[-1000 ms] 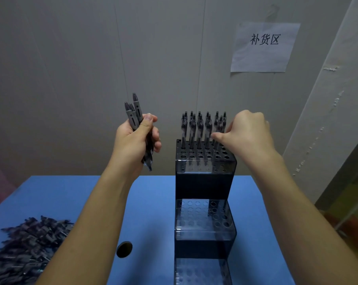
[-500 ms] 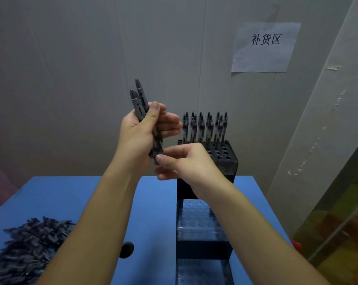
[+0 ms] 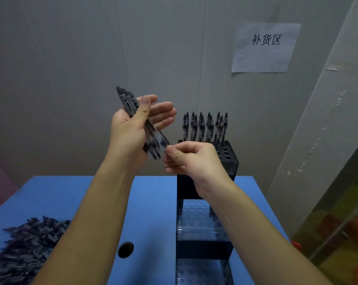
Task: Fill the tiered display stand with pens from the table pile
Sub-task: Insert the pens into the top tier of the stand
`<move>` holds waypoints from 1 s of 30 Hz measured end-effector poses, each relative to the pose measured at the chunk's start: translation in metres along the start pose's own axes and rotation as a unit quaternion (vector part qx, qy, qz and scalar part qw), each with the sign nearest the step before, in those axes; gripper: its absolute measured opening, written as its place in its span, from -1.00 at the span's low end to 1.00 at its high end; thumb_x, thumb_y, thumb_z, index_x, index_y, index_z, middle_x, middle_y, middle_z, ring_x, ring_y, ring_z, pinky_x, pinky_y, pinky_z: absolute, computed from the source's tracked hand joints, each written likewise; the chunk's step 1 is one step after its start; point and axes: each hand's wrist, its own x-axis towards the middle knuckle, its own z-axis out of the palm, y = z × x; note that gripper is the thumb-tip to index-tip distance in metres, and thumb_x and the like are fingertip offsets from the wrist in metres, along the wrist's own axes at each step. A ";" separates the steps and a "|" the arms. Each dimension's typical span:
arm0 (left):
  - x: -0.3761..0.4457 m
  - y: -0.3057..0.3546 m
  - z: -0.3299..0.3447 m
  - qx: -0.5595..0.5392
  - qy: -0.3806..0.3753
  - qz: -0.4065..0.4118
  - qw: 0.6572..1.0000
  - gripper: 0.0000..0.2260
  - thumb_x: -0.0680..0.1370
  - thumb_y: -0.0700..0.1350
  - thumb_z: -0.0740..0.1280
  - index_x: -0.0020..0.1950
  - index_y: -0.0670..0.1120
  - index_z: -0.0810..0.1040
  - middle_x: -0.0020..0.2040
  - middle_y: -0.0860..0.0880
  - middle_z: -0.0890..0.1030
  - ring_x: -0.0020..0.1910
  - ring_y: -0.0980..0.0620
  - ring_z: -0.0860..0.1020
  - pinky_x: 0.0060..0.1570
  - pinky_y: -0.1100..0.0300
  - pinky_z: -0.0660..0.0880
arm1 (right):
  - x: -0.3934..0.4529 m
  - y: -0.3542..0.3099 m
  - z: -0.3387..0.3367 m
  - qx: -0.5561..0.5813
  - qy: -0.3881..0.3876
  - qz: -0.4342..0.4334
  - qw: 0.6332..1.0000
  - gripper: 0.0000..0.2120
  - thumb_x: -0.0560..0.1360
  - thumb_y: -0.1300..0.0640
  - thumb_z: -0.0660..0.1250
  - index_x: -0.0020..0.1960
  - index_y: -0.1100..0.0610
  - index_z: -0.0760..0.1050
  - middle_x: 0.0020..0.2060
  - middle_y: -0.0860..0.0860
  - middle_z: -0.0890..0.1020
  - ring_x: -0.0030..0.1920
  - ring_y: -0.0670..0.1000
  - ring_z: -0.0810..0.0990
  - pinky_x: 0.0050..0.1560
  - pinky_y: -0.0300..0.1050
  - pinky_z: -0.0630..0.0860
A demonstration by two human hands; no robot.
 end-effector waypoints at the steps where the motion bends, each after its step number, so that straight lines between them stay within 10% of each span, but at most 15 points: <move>1: 0.001 0.001 -0.001 -0.005 0.002 0.003 1.000 -0.79 0.73 -0.14 0.17 0.18 -0.26 0.49 -0.03 -0.23 0.73 0.04 -0.25 0.72 0.05 -0.04 0.66 | -0.001 0.000 -0.002 -0.003 0.000 0.000 1.000 -0.89 0.55 0.27 0.44 -0.04 0.35 0.66 -0.28 0.18 0.69 -0.28 0.09 0.68 -0.18 -0.08 0.70; 21: 0.015 0.000 -0.020 -0.059 0.067 0.013 0.996 -0.79 0.73 -0.12 0.17 0.09 -0.24 0.50 -0.09 -0.21 0.73 -0.04 -0.20 0.73 -0.04 0.04 0.66 | 0.006 -0.055 -0.081 0.096 -0.009 -0.036 0.995 -0.84 0.33 0.22 0.50 -0.10 0.24 0.66 -0.24 0.09 0.69 -0.26 0.02 0.64 -0.20 -0.18 0.64; 30: 0.013 -0.021 -0.020 -0.072 0.094 -0.009 0.993 -0.79 0.74 -0.14 0.16 0.07 -0.24 0.50 -0.13 -0.21 0.73 -0.09 -0.18 0.74 -0.08 0.05 0.67 | 0.027 -0.080 -0.109 -0.187 0.286 -0.235 0.910 -0.89 0.47 0.15 0.54 -0.22 0.13 0.70 -0.34 0.11 0.72 -0.34 0.06 0.73 -0.17 0.03 0.71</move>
